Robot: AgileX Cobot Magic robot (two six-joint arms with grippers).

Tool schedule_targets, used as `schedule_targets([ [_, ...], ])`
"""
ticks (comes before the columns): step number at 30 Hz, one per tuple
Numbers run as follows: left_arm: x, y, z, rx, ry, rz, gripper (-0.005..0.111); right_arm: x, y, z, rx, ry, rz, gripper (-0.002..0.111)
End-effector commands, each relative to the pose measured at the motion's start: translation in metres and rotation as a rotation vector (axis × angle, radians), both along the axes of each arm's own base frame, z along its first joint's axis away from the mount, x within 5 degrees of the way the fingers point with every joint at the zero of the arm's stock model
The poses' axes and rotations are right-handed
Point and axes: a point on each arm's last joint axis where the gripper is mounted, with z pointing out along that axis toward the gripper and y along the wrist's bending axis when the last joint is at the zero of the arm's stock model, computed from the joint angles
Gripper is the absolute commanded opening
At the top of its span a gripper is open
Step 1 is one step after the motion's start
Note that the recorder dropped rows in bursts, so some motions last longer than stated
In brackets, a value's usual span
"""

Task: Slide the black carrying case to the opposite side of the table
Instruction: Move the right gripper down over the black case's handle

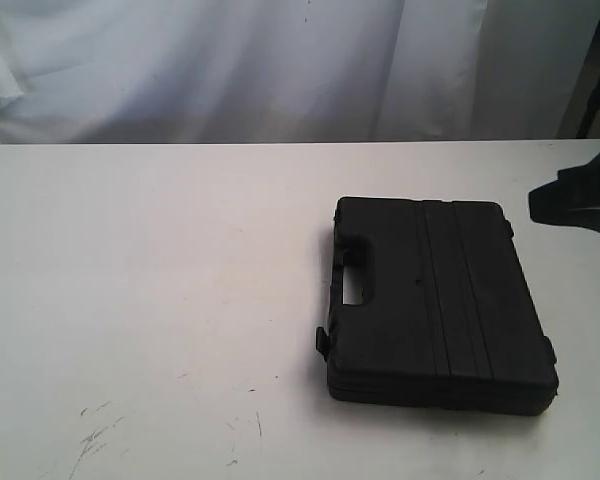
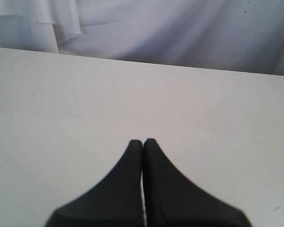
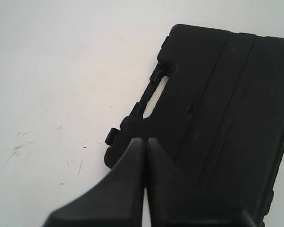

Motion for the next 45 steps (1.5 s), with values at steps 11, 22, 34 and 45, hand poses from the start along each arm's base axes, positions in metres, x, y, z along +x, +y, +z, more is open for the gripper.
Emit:
schedule_targets([
  [11,0.000,0.000,0.000,0.001,-0.017,0.003,0.000,0.049,0.025,0.001,-0.053,0.172,-0.067,0.000],
  [22,0.000,0.000,0.000,0.001,-0.017,0.003,0.000,0.085,0.085,-0.021,-0.270,0.386,-0.036,0.000],
  [34,0.000,0.000,0.000,0.001,-0.017,0.003,0.000,0.122,0.137,-0.058,-0.321,0.517,-0.051,0.000],
  [45,0.000,0.000,0.000,0.001,-0.017,0.003,0.000,0.159,0.185,-0.106,-0.314,0.594,-0.150,0.000],
])
